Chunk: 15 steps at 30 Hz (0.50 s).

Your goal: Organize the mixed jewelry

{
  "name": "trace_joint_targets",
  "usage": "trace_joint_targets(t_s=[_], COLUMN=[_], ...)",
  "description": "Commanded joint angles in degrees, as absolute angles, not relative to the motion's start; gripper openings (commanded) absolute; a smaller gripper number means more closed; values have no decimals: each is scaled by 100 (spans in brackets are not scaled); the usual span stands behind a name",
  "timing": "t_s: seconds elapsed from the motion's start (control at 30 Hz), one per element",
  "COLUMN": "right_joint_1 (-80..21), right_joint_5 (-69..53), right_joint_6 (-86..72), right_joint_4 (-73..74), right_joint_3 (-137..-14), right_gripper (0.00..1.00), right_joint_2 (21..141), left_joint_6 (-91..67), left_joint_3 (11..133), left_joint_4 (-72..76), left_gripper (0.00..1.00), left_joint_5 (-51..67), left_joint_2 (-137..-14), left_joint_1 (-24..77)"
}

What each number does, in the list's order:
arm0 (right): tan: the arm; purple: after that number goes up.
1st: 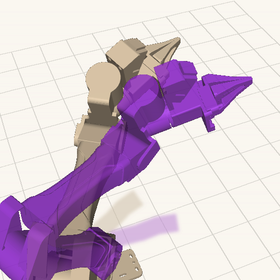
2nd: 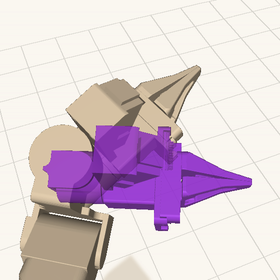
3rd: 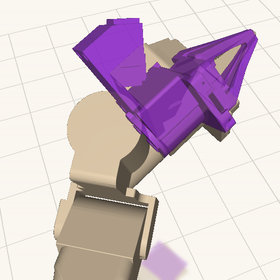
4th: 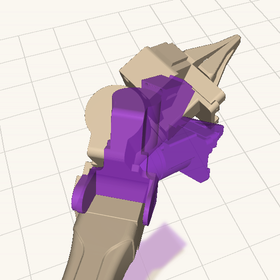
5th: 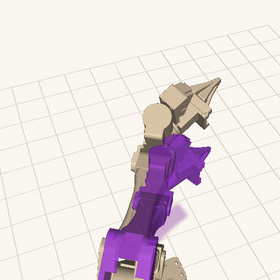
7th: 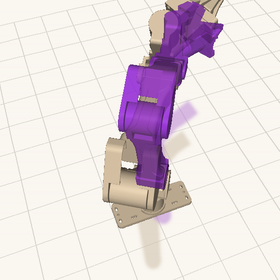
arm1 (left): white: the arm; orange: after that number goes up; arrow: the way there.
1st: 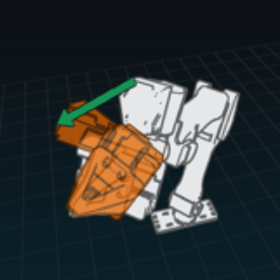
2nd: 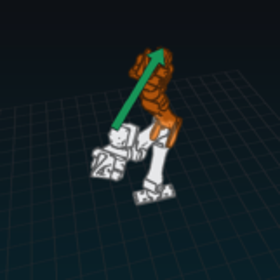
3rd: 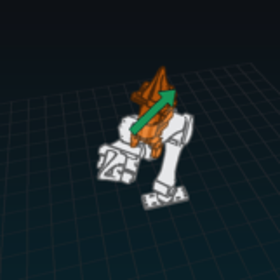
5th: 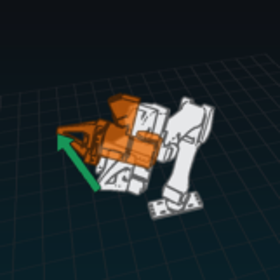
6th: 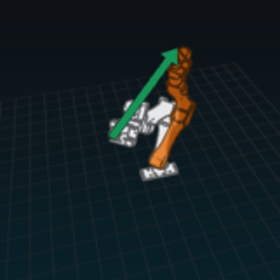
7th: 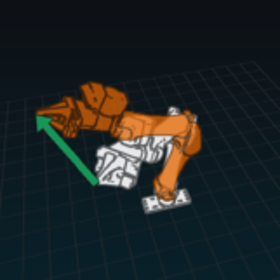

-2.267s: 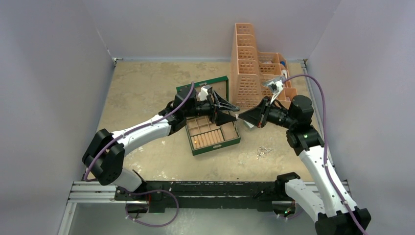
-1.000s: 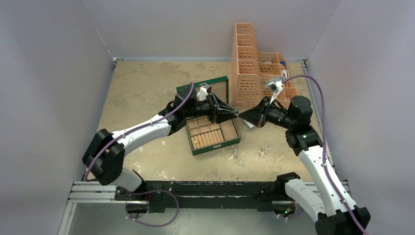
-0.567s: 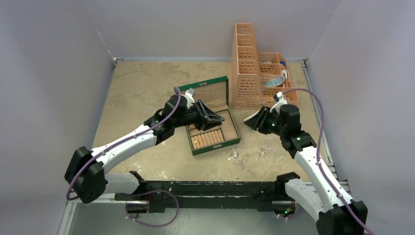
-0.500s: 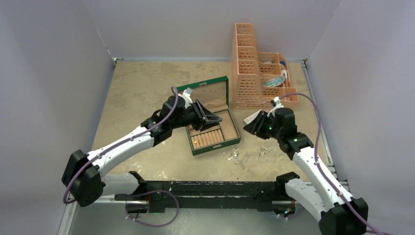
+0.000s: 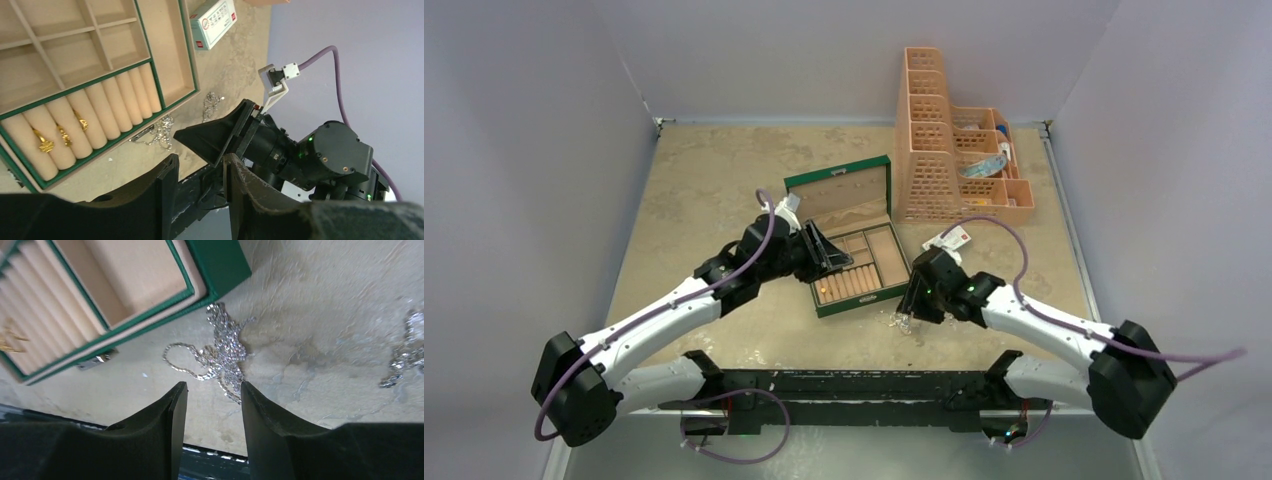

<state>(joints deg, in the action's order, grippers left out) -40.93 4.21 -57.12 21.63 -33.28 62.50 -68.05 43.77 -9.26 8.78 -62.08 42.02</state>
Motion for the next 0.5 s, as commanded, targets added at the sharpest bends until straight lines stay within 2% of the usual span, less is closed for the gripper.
trace_joint_targets(t_s=[0.0,0.17,0.47], right_joint_1=[-4549,-4764,-4877], right_joint_5=[952,980,1311], right_joint_6=[-6152,-6117,-6051], right_joint_4=[2287,2292,2400], right_joint_3=[-3475,-3525,-3773], right_gripper=[44,30,27], right_joint_2=[6725,7159,7743], left_joint_6=[-6514,-6512,-6503], left_joint_3=[4275,4220,4192], left_joint_4=[-919,-960,-958], left_gripper=[38,38,38], left_joint_5=[740,747,771], left_joint_2=[-6056,-6044,-6053], left_joint_1=[4164,4110,4050])
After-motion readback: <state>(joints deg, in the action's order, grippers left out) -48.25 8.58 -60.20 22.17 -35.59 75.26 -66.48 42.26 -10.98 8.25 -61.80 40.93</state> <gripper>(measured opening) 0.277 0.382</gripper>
